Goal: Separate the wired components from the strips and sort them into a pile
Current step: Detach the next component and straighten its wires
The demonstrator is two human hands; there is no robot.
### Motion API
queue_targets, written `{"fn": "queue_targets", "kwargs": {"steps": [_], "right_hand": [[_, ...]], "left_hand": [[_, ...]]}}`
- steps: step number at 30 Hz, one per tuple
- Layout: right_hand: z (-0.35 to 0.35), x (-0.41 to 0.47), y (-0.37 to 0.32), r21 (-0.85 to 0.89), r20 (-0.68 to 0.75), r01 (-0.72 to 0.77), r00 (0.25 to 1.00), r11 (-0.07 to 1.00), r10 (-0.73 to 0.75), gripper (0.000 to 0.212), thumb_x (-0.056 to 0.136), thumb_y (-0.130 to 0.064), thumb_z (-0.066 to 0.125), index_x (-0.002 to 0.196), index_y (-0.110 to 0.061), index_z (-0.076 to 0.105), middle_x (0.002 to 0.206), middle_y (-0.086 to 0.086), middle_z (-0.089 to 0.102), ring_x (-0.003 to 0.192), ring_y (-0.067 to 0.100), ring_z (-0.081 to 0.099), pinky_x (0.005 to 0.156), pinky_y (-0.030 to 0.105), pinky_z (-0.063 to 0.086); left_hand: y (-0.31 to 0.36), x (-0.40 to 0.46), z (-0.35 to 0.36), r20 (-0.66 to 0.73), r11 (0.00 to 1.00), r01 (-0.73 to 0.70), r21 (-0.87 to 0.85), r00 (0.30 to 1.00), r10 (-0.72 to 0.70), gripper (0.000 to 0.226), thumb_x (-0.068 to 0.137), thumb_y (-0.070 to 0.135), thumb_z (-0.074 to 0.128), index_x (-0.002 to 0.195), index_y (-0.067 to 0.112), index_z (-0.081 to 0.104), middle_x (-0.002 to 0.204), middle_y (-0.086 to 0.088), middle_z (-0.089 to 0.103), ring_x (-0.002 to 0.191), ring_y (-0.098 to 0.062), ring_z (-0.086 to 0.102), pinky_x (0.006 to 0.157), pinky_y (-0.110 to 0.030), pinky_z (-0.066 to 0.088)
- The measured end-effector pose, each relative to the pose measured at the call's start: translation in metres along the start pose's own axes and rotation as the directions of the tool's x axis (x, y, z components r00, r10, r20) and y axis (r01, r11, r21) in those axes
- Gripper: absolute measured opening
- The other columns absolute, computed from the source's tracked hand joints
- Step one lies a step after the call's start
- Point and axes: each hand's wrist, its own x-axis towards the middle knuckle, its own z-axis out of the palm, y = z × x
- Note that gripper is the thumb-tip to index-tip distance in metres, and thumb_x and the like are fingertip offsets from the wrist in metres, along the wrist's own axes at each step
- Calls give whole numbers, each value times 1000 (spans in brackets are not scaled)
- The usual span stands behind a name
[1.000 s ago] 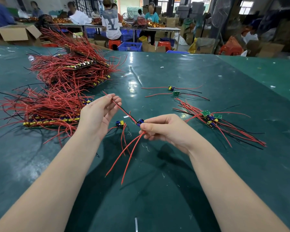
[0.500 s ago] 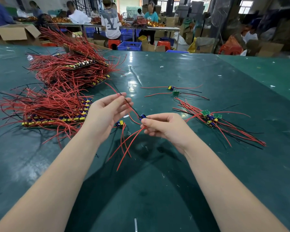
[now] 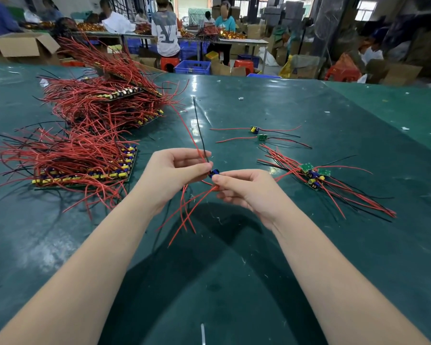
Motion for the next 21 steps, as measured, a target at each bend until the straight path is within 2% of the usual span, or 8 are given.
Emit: {"fn": "queue_targets", "kwargs": {"steps": [6,10,16,21], "right_hand": [[2,1,3,9,-5,-3,1000,1000,3,12,81,-15,75,70,-18,78,73,2,74,62,9,67,62,18,53],[3,2,4,50,-12,18,1000,999,-18,15,81,-13,75,68,-19,79,68,-2,72,60,8,66,61,17,52],[4,1,3,87,-24,62,998,994,-61,14,82,-14,74,69,-19,79,73,1,73,63,8,66,63,17,53],[4,1,2,112,-23,65,998,992,-63,9,82,-15,73,74,-14,77,76,5,74,64,10,66,62,18,53]], "left_hand": [[-1,0,-1,7,996,-51,67,999,51,23,81,-6,69,93,13,71,82,-2,75,74,-7,70,70,-16,54],[-2,0,1,-28,997,-61,46,998,63,22,81,-7,69,93,12,71,81,-4,74,71,-7,69,69,-17,55],[-2,1,4,-55,988,20,-154,998,-29,18,81,-6,67,87,11,69,74,1,73,62,-6,64,68,-16,55],[-1,0,4,-22,947,107,-304,993,-119,14,83,-6,64,89,6,68,75,-3,71,64,-7,65,68,-15,55]]}}
